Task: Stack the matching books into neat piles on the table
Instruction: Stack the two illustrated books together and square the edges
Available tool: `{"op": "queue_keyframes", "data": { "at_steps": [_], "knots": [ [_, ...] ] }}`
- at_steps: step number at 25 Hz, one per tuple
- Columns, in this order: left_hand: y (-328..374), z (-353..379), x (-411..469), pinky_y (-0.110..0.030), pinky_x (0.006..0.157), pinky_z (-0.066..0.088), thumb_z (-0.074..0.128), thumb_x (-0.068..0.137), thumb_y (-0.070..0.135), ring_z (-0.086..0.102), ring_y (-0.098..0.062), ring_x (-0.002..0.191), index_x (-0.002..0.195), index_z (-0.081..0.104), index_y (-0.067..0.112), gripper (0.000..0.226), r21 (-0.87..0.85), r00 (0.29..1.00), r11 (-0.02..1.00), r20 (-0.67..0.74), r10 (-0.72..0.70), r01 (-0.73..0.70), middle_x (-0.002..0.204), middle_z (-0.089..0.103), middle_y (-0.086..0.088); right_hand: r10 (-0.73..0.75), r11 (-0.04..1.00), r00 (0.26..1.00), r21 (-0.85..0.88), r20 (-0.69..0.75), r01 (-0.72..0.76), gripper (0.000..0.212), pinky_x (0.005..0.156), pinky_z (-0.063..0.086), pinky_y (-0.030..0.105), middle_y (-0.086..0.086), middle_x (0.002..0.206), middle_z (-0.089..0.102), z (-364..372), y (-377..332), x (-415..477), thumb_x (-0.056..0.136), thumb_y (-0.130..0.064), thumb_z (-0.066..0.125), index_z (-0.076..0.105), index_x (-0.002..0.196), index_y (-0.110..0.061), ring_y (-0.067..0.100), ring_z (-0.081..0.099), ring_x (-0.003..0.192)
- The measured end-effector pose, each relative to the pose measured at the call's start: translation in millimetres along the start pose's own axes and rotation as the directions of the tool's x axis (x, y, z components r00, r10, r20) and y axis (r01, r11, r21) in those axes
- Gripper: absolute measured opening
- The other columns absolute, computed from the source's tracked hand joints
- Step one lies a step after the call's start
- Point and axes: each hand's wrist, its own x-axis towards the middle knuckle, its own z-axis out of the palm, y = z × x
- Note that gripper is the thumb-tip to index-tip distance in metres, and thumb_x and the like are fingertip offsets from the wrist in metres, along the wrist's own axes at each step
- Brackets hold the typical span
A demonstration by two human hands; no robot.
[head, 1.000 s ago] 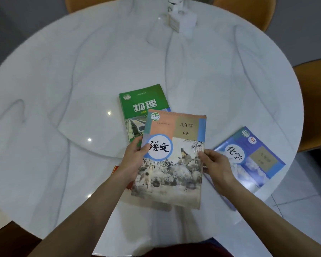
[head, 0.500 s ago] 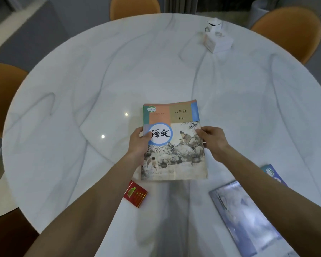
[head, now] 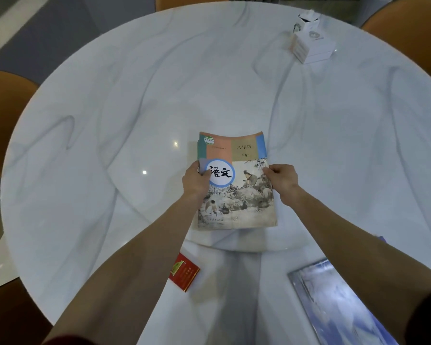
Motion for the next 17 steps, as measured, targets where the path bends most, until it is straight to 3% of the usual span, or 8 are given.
{"op": "queue_keyframes", "data": {
  "at_steps": [4,9,11,17],
  "knots": [
    [-2,3,1,-0.042,0.081,0.052,0.048,0.092,0.005,0.061,-0.038,0.101,0.119,0.056,0.004,0.028,0.182,0.996,0.981,-0.044,0.084,-0.074,0.111,0.065,-0.021,-0.048,0.997,0.998,-0.058,-0.041,0.046,0.058,0.034,0.019,0.013,-0.006,0.04,0.024,3,0,5,0.089,-0.012,0.059,0.025,0.043,-0.019,0.015,0.018,0.046],
    [-1,6,3,-0.04,0.084,0.047,0.05,0.093,0.011,0.053,-0.036,0.108,0.117,0.054,-0.002,0.028,0.451,0.988,0.887,-0.065,0.14,-0.096,0.117,0.055,-0.023,-0.148,0.96,0.988,-0.249,-0.052,0.131,0.054,0.052,0.024,0.026,0.002,0.045,0.025,7,-1,8,0.09,-0.011,0.058,0.028,0.045,-0.014,0.017,0.022,0.049],
    [-2,5,3,-0.038,0.085,0.045,0.049,0.095,0.014,0.048,-0.036,0.112,0.118,0.055,-0.002,0.029,0.527,0.99,0.846,-0.059,0.131,-0.08,0.119,0.048,-0.023,-0.182,0.935,0.981,-0.32,-0.06,0.154,0.055,0.048,0.022,0.026,0.002,0.044,0.027,8,0,8,0.091,-0.011,0.057,0.028,0.043,-0.014,0.016,0.022,0.045],
    [-4,3,7,-0.039,0.091,0.042,0.046,0.097,0.018,0.043,-0.037,0.115,0.119,0.053,-0.001,0.03,0.553,0.997,0.832,-0.021,0.076,-0.052,0.123,0.045,-0.023,-0.158,0.924,0.983,-0.365,-0.098,0.112,0.044,0.047,0.024,0.025,0.005,0.047,0.032,13,1,8,0.091,-0.01,0.056,0.039,0.051,-0.005,0.021,0.031,0.051]
  ]
}}
